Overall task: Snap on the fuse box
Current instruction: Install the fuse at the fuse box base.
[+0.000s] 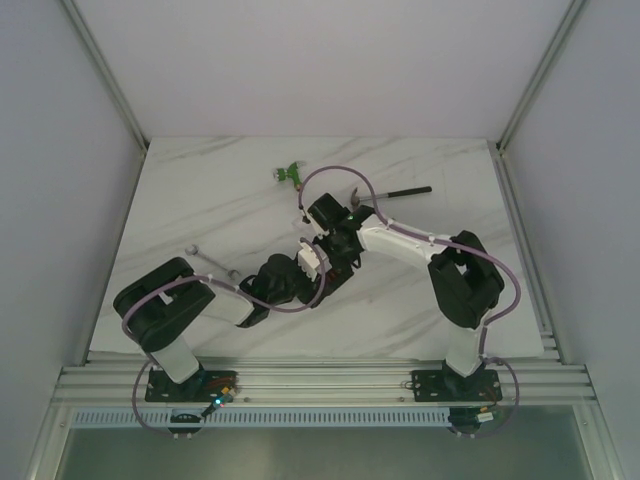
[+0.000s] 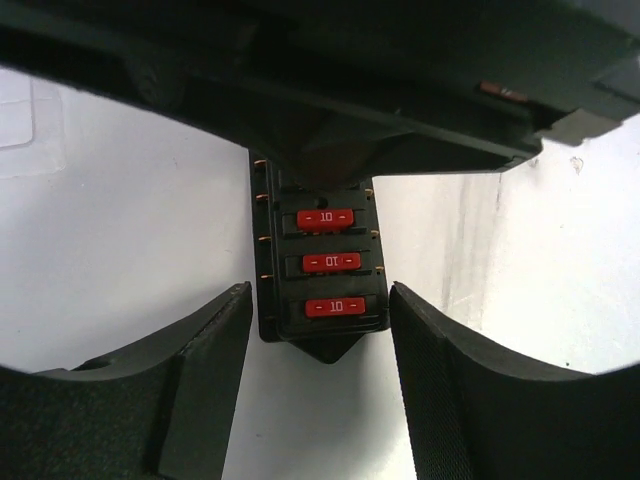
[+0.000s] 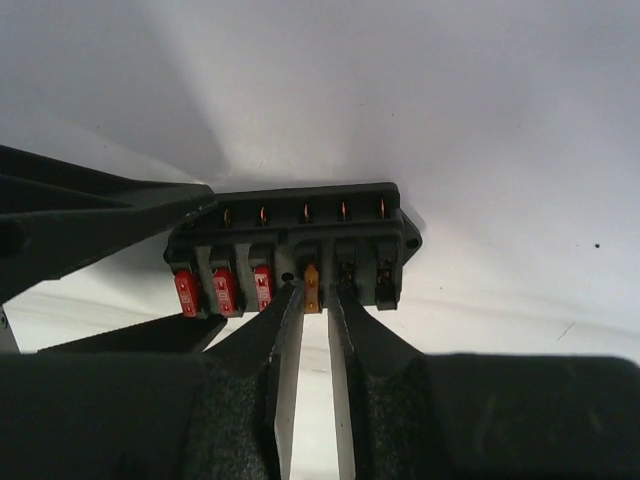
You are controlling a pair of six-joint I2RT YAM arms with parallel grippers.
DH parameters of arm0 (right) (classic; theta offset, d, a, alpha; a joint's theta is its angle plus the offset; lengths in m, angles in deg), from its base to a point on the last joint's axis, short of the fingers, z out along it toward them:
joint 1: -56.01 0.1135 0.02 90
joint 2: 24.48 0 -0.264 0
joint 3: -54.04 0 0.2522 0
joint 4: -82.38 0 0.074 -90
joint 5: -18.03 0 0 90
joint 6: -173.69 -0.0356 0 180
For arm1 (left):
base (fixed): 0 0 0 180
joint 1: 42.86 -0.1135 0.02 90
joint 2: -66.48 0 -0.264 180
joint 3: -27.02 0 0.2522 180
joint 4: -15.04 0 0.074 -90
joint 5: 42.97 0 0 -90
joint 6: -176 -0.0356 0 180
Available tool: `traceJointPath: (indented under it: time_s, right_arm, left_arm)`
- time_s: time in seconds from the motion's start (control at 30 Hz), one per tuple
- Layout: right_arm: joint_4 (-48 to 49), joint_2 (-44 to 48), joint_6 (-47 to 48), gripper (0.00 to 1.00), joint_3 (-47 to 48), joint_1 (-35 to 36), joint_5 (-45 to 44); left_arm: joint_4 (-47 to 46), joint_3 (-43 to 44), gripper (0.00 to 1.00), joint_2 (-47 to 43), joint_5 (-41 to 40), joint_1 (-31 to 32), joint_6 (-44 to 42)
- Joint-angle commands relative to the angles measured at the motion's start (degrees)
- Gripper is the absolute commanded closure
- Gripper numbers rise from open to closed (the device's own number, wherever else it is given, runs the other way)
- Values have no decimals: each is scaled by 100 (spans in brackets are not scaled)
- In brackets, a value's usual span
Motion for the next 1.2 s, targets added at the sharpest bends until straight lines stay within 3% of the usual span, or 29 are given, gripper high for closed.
traceJointPath:
  time_s: [0.0, 0.23, 0.53, 1.17]
  right_arm:
    - [38, -192, 82, 79, 51, -35, 45]
    - [-44, -305, 133, 100, 88, -36, 75]
    - [-328, -671, 323, 100, 87, 142, -199]
    - [-314, -1632, 408, 100, 184, 692, 431]
  left_arm:
    - [-54, 145, 35, 180, 180, 21, -147]
    - [45, 169, 46, 208, 169, 13, -207]
    - [60, 130, 61, 237, 165, -55, -199]
    - [-200, -5, 68, 245, 301, -189, -68]
